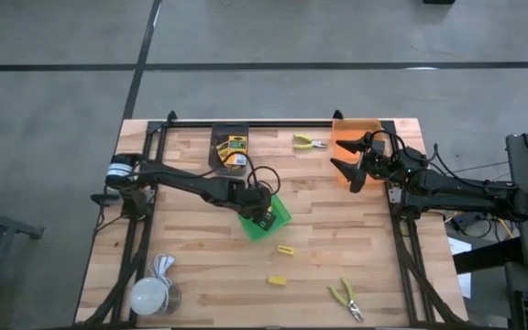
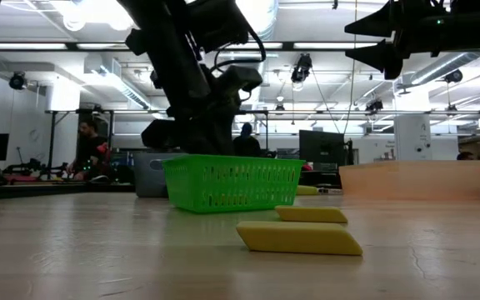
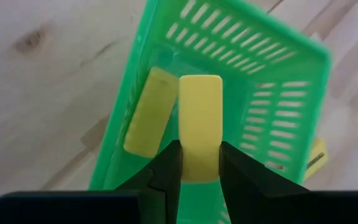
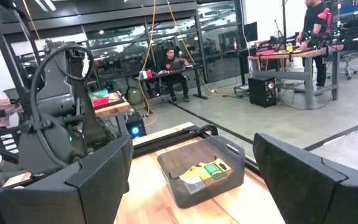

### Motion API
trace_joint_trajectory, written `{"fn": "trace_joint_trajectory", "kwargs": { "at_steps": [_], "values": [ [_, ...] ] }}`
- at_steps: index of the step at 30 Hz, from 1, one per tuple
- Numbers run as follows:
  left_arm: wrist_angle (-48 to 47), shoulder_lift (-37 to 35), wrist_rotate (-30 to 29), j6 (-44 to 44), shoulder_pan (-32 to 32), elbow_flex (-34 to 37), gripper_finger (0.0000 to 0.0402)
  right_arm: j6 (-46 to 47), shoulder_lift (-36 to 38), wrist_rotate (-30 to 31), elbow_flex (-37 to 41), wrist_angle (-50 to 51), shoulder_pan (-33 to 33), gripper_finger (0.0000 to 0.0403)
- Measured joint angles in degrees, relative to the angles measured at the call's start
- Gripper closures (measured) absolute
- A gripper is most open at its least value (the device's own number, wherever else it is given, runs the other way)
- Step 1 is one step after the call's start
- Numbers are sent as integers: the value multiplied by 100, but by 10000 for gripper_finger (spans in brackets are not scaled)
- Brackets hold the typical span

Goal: Pick & Place School Supplies
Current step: Put the yellow eraser into the green bin

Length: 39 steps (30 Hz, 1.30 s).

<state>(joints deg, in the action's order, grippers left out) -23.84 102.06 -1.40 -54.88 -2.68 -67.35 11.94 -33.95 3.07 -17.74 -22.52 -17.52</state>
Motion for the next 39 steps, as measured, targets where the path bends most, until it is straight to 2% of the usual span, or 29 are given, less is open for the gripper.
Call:
{"fn": "trace_joint_trajectory", "kwargs": {
  "at_steps": [6, 24, 39],
  "values": [
    [-67, 77, 83, -236, -8, 0, 305, 0, -1, 0, 0, 0, 2, 76],
    [-107, 72, 244, -174, -11, -83, 304, 0, -1, 0, 0, 0, 1, 76],
    [-61, 70, 311, -190, -11, -83, 247, 0, -1, 0, 0, 0, 2, 76]
  ]
}}
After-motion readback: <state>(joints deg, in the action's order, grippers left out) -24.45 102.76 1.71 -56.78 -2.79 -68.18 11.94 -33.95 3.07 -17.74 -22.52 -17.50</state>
